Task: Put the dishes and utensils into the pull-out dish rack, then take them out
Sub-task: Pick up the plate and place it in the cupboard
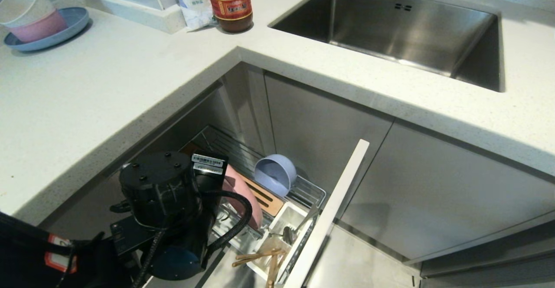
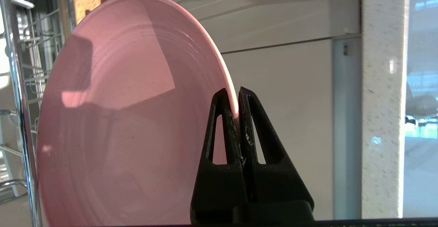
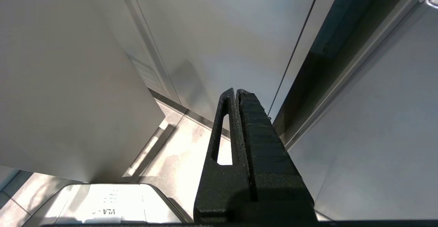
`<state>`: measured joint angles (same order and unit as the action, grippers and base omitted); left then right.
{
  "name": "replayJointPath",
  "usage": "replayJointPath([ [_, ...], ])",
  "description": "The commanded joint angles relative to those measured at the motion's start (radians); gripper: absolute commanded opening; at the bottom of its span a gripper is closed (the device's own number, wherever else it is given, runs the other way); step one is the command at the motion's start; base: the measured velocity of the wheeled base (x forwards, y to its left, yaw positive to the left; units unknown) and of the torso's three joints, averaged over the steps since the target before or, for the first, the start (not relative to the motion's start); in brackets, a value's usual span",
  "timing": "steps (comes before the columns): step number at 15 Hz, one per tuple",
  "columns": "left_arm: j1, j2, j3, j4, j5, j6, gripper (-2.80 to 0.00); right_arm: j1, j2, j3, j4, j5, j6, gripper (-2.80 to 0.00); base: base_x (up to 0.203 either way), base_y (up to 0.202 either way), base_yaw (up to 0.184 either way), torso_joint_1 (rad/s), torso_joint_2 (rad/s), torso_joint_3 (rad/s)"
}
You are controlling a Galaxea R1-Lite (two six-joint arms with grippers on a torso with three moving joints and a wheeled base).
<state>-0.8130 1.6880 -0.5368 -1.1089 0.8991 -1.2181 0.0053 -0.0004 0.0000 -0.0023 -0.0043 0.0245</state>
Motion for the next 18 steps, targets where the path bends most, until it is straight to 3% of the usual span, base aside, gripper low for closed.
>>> replayJointPath([
  [1, 0.009, 0.024, -0.001, -0.006, 0.005, -0.018, -2.80, 0.000, -0.004, 0.002, -0.001, 0.000, 0.000, -2.80, 0.000, 0.000, 0.000, 0.000, 0.00, 0.000],
  [7, 0.025, 0.067, -0.002, -0.005, 0.006, -0.034, -2.80, 0.000, -0.004, 0.002, -0.001, 0.000, 0.000, -2.80, 0.000, 0.000, 0.000, 0.000, 0.00, 0.000],
  [18, 0.118, 0.132, -0.006, -0.003, -0.017, -0.060, -2.80, 0.001, -0.004, 0.002, 0.000, 0.000, 0.000, -2.80, 0.000, 0.000, 0.000, 0.000, 0.00, 0.000],
])
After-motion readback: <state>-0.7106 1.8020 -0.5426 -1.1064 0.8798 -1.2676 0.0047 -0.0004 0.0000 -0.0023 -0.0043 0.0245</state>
